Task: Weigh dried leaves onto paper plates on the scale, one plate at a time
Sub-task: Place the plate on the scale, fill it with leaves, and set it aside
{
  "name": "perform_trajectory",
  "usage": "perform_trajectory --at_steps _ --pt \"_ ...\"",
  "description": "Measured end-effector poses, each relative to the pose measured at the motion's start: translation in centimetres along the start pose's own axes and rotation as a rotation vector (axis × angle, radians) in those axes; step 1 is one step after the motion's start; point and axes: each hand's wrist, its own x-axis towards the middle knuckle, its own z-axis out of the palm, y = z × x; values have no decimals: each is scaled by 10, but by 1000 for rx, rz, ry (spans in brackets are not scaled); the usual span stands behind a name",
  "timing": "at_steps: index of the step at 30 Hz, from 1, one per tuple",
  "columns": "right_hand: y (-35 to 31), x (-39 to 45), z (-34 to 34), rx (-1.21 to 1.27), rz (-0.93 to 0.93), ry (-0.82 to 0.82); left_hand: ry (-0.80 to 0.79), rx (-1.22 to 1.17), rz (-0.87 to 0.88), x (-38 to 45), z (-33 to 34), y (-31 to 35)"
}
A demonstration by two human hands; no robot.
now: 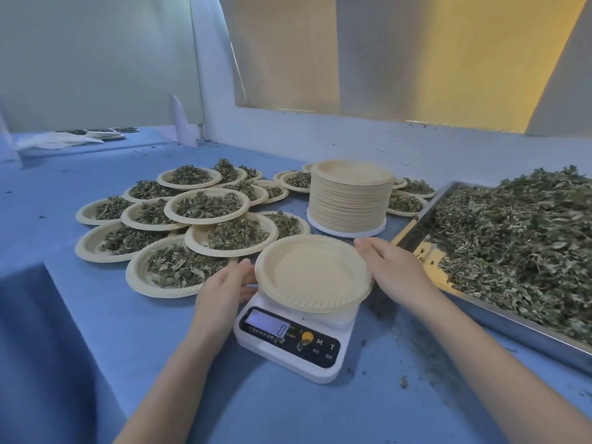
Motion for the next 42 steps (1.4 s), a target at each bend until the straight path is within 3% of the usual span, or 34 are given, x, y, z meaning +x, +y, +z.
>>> perform_trajectory --at_steps 6,11,13,17,21,26,35,38,42 --pt "2 1 1 1 -9 13 50 -18 51 -3 -2 -2" --pt "1 4 -1 -8 -20 -1 251 226 341 -8 6 7" --pt "-1 5 -4 -28 -48 -23 250 312 496 -9 17 21" --pt "-10 8 -15 -32 -85 -34 24 492 667 -7 58 56" --pt "-14 9 -35 -22 -95 -1 -222 641 657 -4 120 76" --pt "14 5 -79 -148 -51 67 -398 754 557 -9 198 78" --pt "85 -8 -158 -820 415 -139 -812 1110 271 -18 286 53" --pt "95 -3 -157 -634 481 -249 -888 1125 170 -16 295 52" --pt "101 8 -145 -471 263 -292 -923 1164 210 -15 302 52"
